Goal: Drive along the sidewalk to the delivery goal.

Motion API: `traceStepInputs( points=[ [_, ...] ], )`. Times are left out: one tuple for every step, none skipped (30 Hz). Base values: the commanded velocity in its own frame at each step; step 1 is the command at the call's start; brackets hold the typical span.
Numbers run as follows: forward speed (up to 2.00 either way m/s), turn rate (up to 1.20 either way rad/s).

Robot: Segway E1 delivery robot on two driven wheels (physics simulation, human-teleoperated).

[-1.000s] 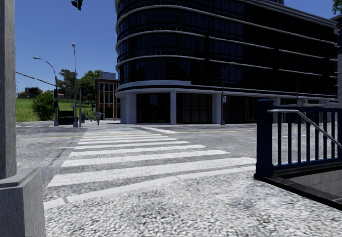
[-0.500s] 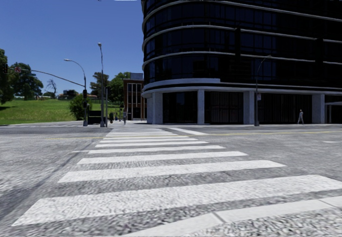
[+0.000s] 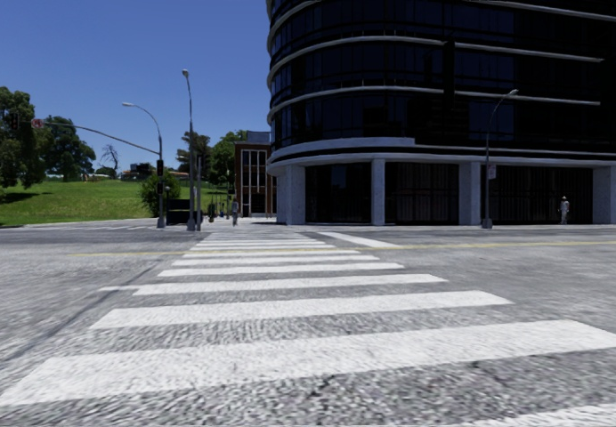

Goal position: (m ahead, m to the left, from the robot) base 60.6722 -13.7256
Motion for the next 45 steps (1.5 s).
traceStepInputs(
  points=[
    [2.00,0.00],
    [2.00,0.00],
    [2.00,0.00],
    [2.00,0.00],
    [2.00,0.00],
    [2.00,0.00],
    [2.00,0.00],
    [2.00,0.00],
    [2.00,0.13],
    [2.00,0.29],
    [2.00,0.38],
    [2.00,0.38],
    [2.00,0.41],
    [2.00,0.42],
    [2.00,0.42],
    [2.00,0.42],
    [2.00,0.42],
    [2.00,0.42],
    [2.00,0.42],
    [2.00,0.42],
    [2.00,0.42],
    [2.00,0.42],
    [2.00,0.42],
    [2.00,0.42],
    [2.00,0.42],
    [2.00,0.42],
    [2.00,0.06],
    [2.00,0.00],
    [2.00,0.00],
    [2.00,0.00],
    [2.00,0.00],
    [2.00,0.00],
    [2.00,0.00],
    [2.00,0.00],
    [2.00,0.00],
    [2.00,0.00],
    [2.00,0.00],
    [2.00,0.00],
    [2.00,0.00],
    [2.00,0.00],
    [2.00,0.00],
    [2.00,0.00],
    [2.00,0.00],
    [2.00,0.00],
    [2.00,0.00]
  ],
)
